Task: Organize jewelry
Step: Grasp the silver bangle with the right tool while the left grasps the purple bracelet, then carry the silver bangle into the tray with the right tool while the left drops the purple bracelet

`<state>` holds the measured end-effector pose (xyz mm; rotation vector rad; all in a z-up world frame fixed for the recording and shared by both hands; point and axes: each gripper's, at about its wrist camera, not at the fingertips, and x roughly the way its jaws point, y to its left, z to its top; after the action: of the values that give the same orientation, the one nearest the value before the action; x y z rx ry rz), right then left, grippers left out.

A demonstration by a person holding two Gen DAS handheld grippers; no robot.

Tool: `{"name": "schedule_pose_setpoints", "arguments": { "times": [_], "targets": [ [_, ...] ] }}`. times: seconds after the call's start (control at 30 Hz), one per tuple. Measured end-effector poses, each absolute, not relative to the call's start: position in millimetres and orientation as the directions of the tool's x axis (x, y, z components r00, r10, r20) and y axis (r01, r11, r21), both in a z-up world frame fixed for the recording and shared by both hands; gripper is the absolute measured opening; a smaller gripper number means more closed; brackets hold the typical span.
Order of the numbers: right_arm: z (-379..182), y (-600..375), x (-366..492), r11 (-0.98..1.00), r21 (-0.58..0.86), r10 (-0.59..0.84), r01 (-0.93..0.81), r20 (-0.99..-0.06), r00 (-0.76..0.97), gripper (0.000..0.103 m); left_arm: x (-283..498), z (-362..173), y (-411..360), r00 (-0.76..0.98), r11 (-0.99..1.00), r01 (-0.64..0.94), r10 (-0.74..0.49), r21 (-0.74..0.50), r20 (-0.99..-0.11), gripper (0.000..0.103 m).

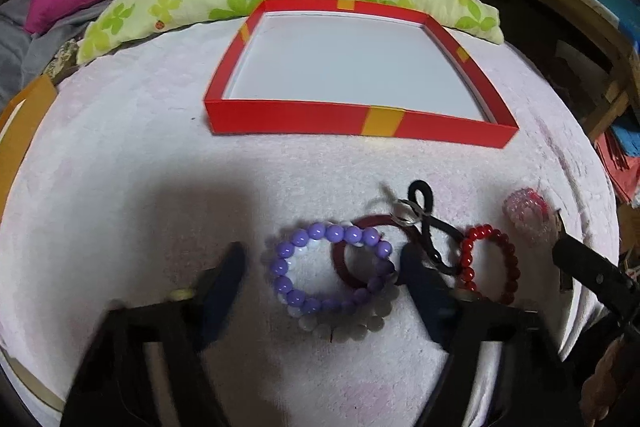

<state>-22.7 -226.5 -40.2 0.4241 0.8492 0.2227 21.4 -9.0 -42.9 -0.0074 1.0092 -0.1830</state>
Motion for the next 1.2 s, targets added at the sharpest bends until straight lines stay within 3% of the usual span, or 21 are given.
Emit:
{"name": "schedule_pose_setpoints", "arguments": {
  "times": [0.03, 0.1, 0.23, 0.27, 0.53, 0.97, 1.2],
  "targets": [
    [-40.5, -226.5, -22.4, 0.895, 0.446, 0.353, -0.021, -0.678, 0.644, 0.065, 21.6, -43.4, -9.4, 0.515, 0.983, 0.156, -0.163, -0.095, -0.842, 0.052],
    [-40.8, -226.1, -21.9, 0.895, 0.447, 0.353, -0.019, -0.68, 0.643, 0.065, 20.9, -42.0, -9.1, 0.522, 0.982, 0.164, -0.171, -0.098, -0.835, 0.047],
    [-40.1, -224.2, -21.2, 0.901, 0.433, 0.342, -0.021, -0.681, 0.647, 0.065, 17.7, -34.7, -6.4, 0.541, 0.974, 0.196, -0.207, -0.118, -0.815, 0.014],
    [-39.5, -223.5, -21.1, 0.903, 0.429, 0.339, -0.022, -0.68, 0.65, 0.065, 17.3, -32.0, -4.9, 0.546, 0.971, 0.207, -0.218, -0.121, -0.809, 0.01],
    [-36.1, -217.6, -14.7, 0.91, 0.413, 0.328, -0.028, -0.679, 0.657, 0.065, 20.5, -22.5, 14.2, 0.586, 0.965, 0.228, -0.243, -0.131, -0.773, 0.01],
    [-25.0, -213.1, 0.9, 0.882, 0.469, 0.377, -0.036, -0.661, 0.649, 0.065, 23.0, -0.7, 55.5, 0.598, 0.9, 0.249, -0.433, -0.358, -0.675, 0.01],
    [-21.6, -213.8, 4.9, 0.875, 0.483, 0.388, -0.032, -0.661, 0.642, 0.065, 28.9, 3.9, 67.0, 0.606, 0.874, 0.23, -0.472, -0.427, -0.64, 0.01]
  ]
}}
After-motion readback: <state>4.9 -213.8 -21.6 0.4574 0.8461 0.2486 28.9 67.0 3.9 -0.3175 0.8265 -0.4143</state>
